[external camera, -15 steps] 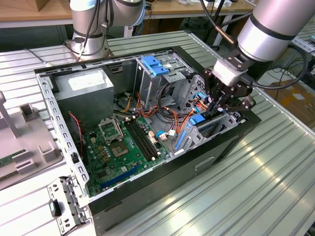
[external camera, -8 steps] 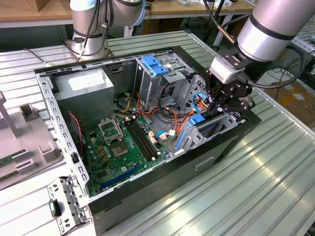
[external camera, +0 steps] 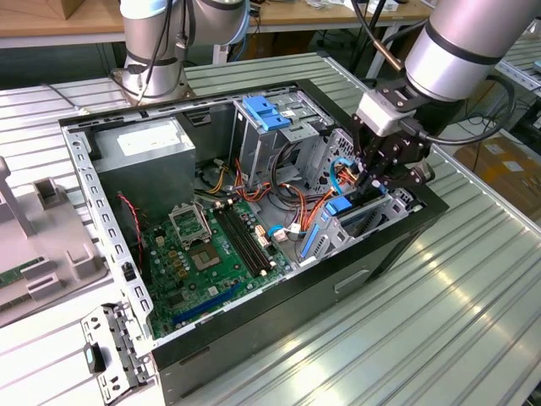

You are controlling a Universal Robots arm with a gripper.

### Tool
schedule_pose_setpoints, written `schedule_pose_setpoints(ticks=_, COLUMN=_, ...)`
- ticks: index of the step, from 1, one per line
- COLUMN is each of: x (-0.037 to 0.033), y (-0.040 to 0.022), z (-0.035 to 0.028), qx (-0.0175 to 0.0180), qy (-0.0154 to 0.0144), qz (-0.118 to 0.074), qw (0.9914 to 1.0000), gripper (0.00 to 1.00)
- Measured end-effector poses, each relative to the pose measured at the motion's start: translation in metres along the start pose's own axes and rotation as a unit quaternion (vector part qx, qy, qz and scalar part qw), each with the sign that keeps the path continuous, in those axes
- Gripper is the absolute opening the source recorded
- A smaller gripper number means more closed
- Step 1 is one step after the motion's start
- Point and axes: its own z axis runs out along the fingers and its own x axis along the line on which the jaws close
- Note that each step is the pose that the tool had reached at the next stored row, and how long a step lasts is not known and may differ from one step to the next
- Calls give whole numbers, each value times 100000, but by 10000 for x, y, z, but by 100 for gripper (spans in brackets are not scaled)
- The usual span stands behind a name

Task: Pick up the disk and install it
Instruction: 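Insert the first disk wire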

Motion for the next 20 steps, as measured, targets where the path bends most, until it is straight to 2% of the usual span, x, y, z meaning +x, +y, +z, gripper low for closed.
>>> schedule_pose_setpoints(ticks=7, x=-19, y=-117, z=9, qx=0, qy=13, qz=268, qw=100000, gripper=17)
schedule_pose_setpoints(ticks=20, x=6, y=-104, z=9, qx=0, qy=11, qz=269, qw=100000, gripper=17)
